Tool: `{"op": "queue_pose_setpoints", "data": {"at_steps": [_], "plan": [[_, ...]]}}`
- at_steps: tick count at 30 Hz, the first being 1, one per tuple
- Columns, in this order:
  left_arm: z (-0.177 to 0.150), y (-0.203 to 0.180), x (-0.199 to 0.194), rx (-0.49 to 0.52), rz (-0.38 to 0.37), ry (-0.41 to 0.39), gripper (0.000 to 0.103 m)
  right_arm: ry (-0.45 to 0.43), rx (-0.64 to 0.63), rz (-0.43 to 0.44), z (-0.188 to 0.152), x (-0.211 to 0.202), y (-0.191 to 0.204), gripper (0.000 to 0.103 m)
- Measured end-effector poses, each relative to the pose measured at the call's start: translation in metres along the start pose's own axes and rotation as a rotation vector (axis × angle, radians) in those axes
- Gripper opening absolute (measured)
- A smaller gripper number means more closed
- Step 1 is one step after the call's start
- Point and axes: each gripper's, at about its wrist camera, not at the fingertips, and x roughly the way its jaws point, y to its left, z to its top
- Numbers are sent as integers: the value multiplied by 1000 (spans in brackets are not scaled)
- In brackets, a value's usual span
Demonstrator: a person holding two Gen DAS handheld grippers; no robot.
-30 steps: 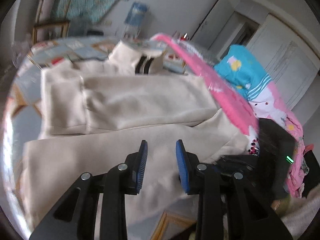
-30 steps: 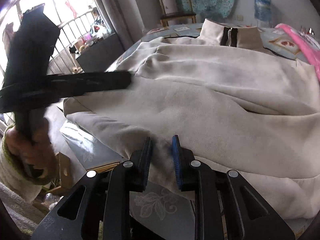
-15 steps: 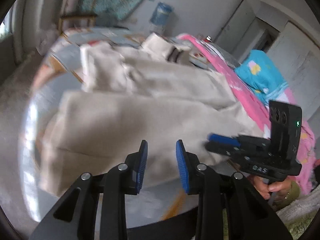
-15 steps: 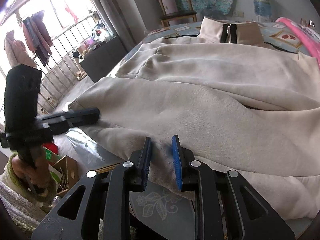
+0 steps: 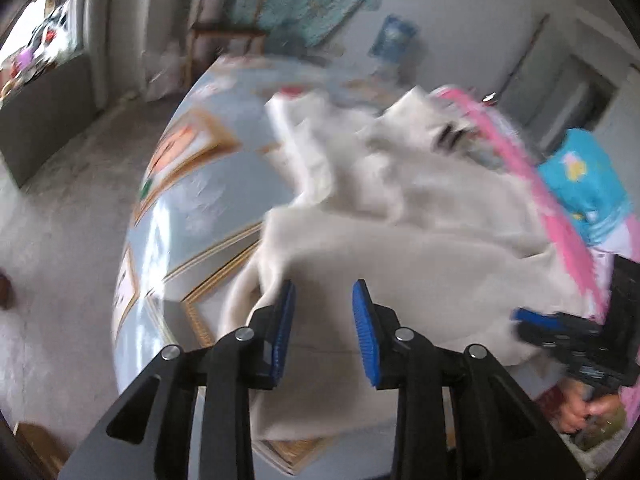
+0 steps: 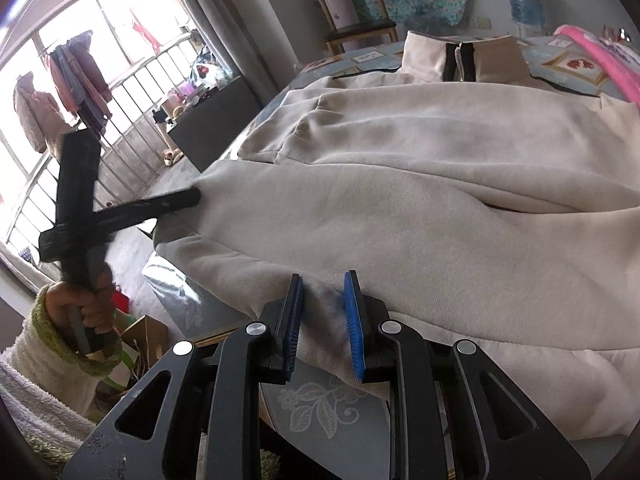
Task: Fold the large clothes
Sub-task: 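Grasp the jacket's collar end with both tools and lift it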
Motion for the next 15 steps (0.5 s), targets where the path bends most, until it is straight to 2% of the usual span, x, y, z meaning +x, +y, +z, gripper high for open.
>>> {"op": "queue_pose_setpoints", "data": {"at_steps": [1, 3, 5, 6, 7, 8, 12, 15], "plan": [[0, -1, -2, -5, -5, -22, 28, 1, 4, 5, 0, 0, 0, 19], [4, -5, -3, -2, 8, 3, 28, 13, 21, 22, 1, -1, -2, 19], [8, -12, -8, 7, 10, -4, 30, 35, 71, 71, 4, -5, -7, 24], [11, -15, -9, 8, 12, -7, 34, 44, 110, 112, 6, -9, -11, 34], [17, -19, -14, 10, 14, -20, 37, 42, 126, 124, 9, -13, -13, 48], [21, -22, -17, 11, 12, -28, 41, 24, 137, 122, 13, -22, -15, 52], [56, -35, -16, 4, 7, -42, 54, -35, 128, 94, 47, -59, -27, 55], [88, -46, -4, -17, -8, -35, 62, -61, 131, 10, 89, -81, -46, 68]]}}
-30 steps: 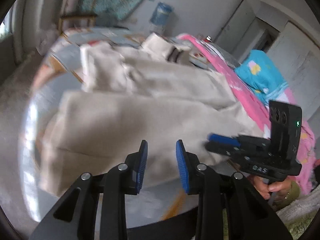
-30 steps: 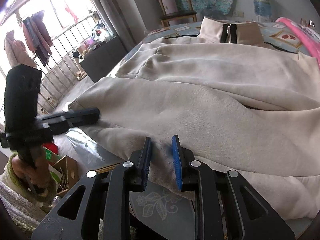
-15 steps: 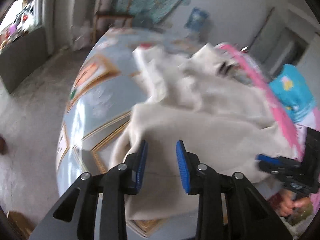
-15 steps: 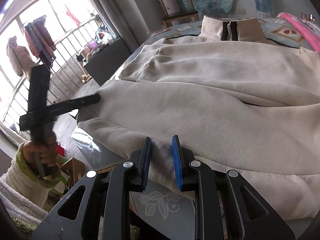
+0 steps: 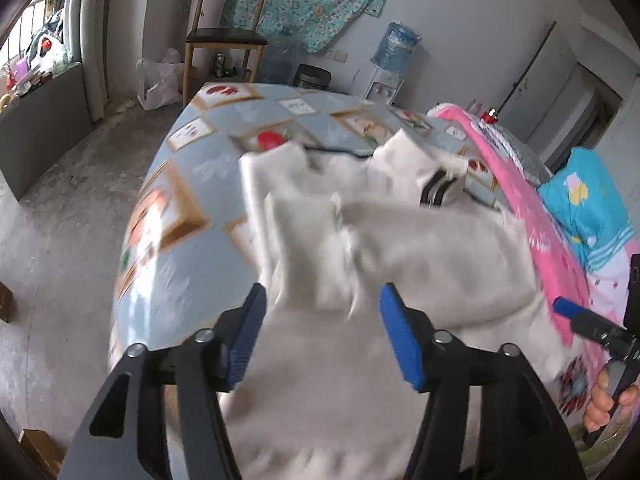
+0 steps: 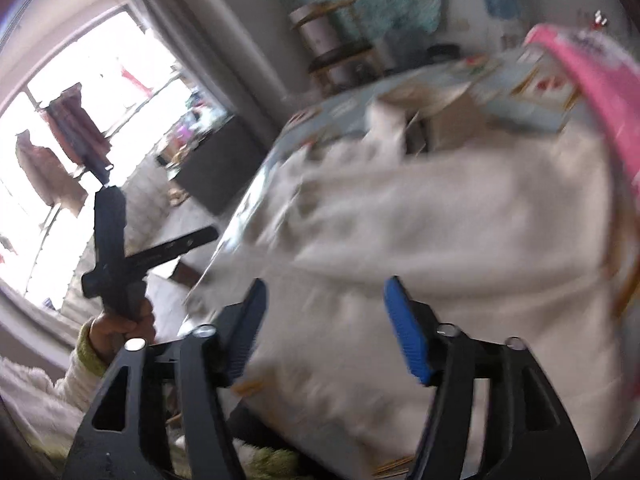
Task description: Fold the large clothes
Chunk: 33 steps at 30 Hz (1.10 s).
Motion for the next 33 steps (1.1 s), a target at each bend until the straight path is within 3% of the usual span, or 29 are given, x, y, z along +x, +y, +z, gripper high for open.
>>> {"op": "queue_pose_setpoints", "data": {"at_steps": [4, 7, 10, 13, 15, 17, 18, 19, 20, 22, 28, 30, 33], "plan": [[54, -25, 23, -22, -51, -8, 72, -46, 75, -25, 74, -14, -34, 79], [94, -50, 46, 13, -88, -35, 78, -55, 146, 8, 126, -4, -69, 80], [130, -69, 84, 11, -113, 10, 78, 3, 202, -7, 173, 29, -102, 80], [159, -89, 135, 36, -88, 80, 78, 78, 216, -25, 198, 72, -119, 79], [172, -104, 171, 82, -63, 134, 78, 141, 209, -84, 213, 109, -132, 77], [179, -111, 193, 100, -35, 135, 74, 194, 206, -130, 217, 140, -142, 69], [180, -114, 202, 107, -31, 128, 71, 221, 200, -136, 218, 152, -146, 54], [182, -116, 210, 121, -16, 137, 59, 243, 195, -130, 218, 164, -151, 26], [182, -119, 218, 143, 18, 151, 38, 259, 187, -133, 217, 171, -154, 11], [180, -121, 224, 183, 45, 158, 10, 241, 150, -156, 214, 172, -153, 8], [159, -133, 164, 325, 10, 32, 8, 112, -55, -123, 196, 115, -111, 8], [144, -132, 142, 345, -25, 17, 8, 123, -130, -107, 175, 98, -98, 9], [119, -128, 125, 354, -54, 34, 8, 212, -186, -104, 141, 86, -91, 14]]}}
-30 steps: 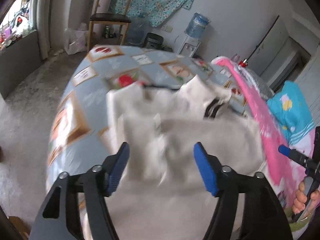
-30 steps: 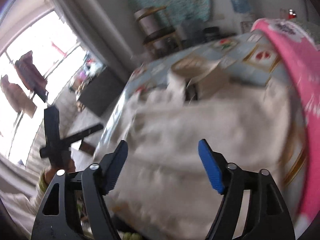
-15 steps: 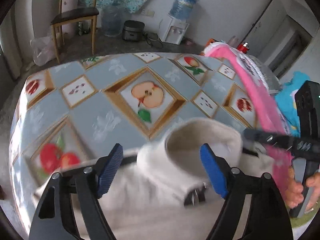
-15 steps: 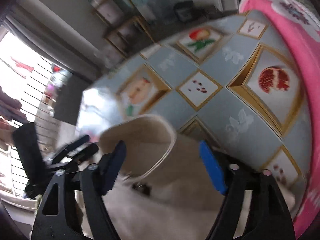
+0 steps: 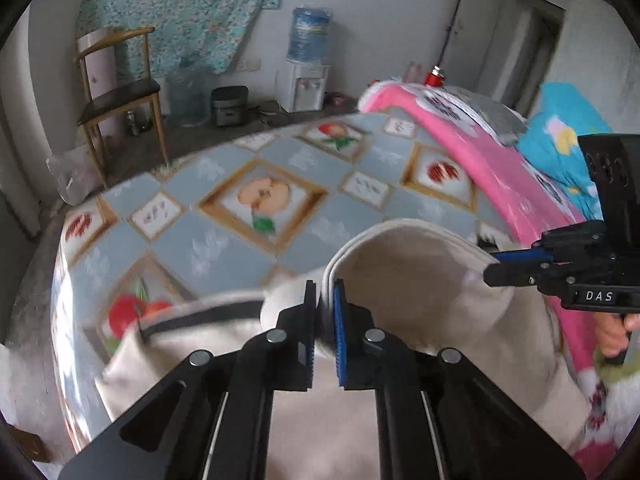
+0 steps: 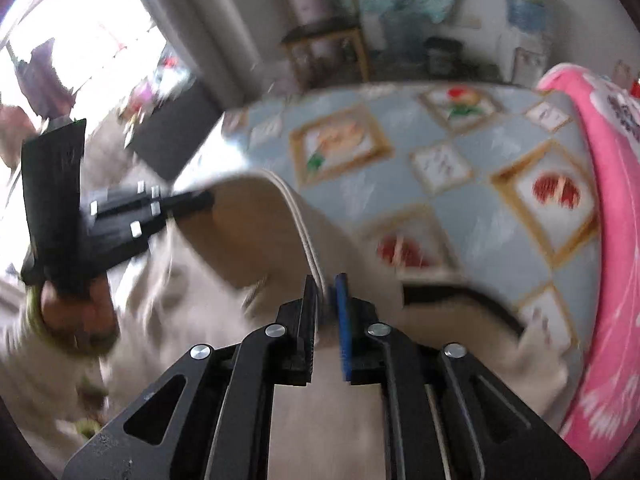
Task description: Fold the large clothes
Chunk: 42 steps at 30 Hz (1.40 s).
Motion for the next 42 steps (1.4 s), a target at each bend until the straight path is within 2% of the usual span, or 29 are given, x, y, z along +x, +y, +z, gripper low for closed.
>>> {"op": "queue_pose_setpoints", "data": {"at_steps": [2, 3, 4, 7, 10, 13, 15, 16, 17, 19, 23, 24, 25, 27, 30, 32, 34, 36, 39, 41, 42], "plan": [[-20, -2, -6, 1, -21, 12, 8, 25, -4, 0, -15, -10, 3, 20], [-29, -3, -7, 5, -24, 18, 8, 9, 5, 35, -19, -20, 3, 25], [-35, -6, -6, 12, -27, 23, 8, -13, 16, 77, -19, -28, 3, 31], [-49, -11, -2, 28, -35, 41, 8, -133, 63, 287, -5, -54, 6, 36], [-56, -11, -1, 31, -49, 33, 9, -124, 91, 307, 12, -33, 14, 36], [-62, -6, -5, 18, -69, 38, 13, -1, 153, 273, 21, 30, 16, 28], [-65, 1, -17, -22, -105, 48, 26, 111, 190, 248, 13, 64, 14, 27], [-68, 6, -24, -50, -130, 41, 40, 173, 215, 240, 4, 83, 13, 27], [-69, 13, -31, -86, -157, 28, 55, 189, 222, 236, -3, 90, 11, 27], [-70, 27, -38, -171, -204, 17, 63, 157, 215, 248, -8, 86, 10, 27], [-59, 57, -15, -395, -287, 74, 62, 163, 238, 238, -12, 76, 6, 27], [-57, 60, -8, -424, -296, 89, 61, 151, 251, 231, -12, 70, 2, 32], [-54, 62, 3, -450, -309, 103, 61, 121, 274, 237, -12, 63, -4, 41], [-53, 61, 17, -468, -296, 130, 51, 46, 352, 241, -15, 43, -18, 50], [-60, 62, 28, -496, -297, 182, 42, -17, 511, 240, -31, 17, -53, 50], [-65, 61, 28, -498, -300, 197, 40, 11, 567, 235, -43, 17, -67, 50], [-69, 60, 29, -511, -324, 209, 37, 58, 600, 278, -51, 26, -72, 51], [-71, 60, 29, -524, -342, 210, 35, 98, 603, 318, -53, 36, -70, 51], [-72, 60, 34, -531, -342, 218, 33, 134, 578, 307, -52, 48, -64, 51], [-72, 59, 39, -538, -352, 235, 30, 142, 605, 335, -54, 52, -66, 45], [-73, 58, 41, -533, -355, 246, 30, 144, 623, 352, -57, 52, -68, 34]]}}
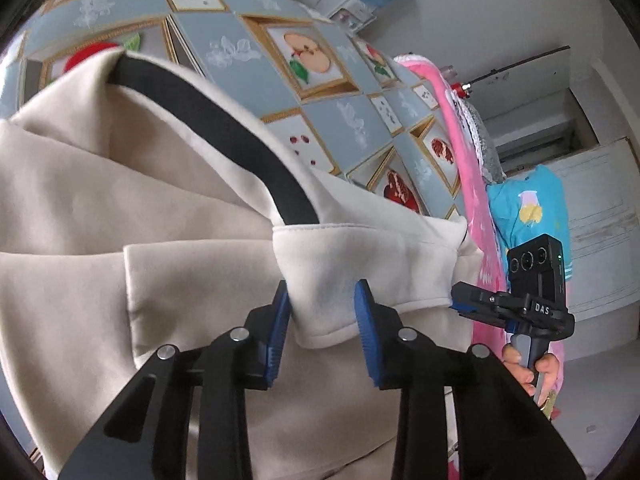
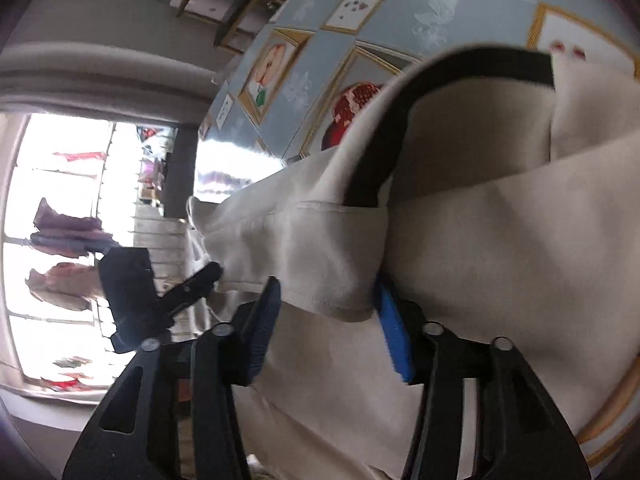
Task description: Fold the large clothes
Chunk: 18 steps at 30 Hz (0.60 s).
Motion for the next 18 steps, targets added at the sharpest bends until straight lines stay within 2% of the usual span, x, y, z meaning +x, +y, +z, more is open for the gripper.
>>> {"op": "queue_pose_setpoints", "data": {"at_steps": [2, 3, 6, 8, 9, 11, 14, 18], "plan": [[-1, -4, 3, 26, 12, 17, 30, 12, 3, 36, -3, 2, 0, 25], [-2, -9, 4, 53, 27, 17, 30, 17, -8, 47, -5, 1, 1, 17], [-2, -20, 7, 133, 88, 6, 18, 8, -95, -11, -5, 3, 17, 12], [6, -31, 11, 206, 160, -13, 12, 3, -107, -34, 4, 8, 22, 11], [11, -37, 14, 256, 211, -34, 12, -4, -118, -55, 11, 11, 24, 10], [24, -42, 21, 314, 258, -56, 12, -26, -123, -85, 30, 18, 27, 10], [50, -38, 35, 318, 298, -61, 11, -69, -132, -134, 54, 21, 29, 10], [68, -31, 39, 289, 276, -62, 11, -92, -121, -139, 75, 27, 27, 10]]}}
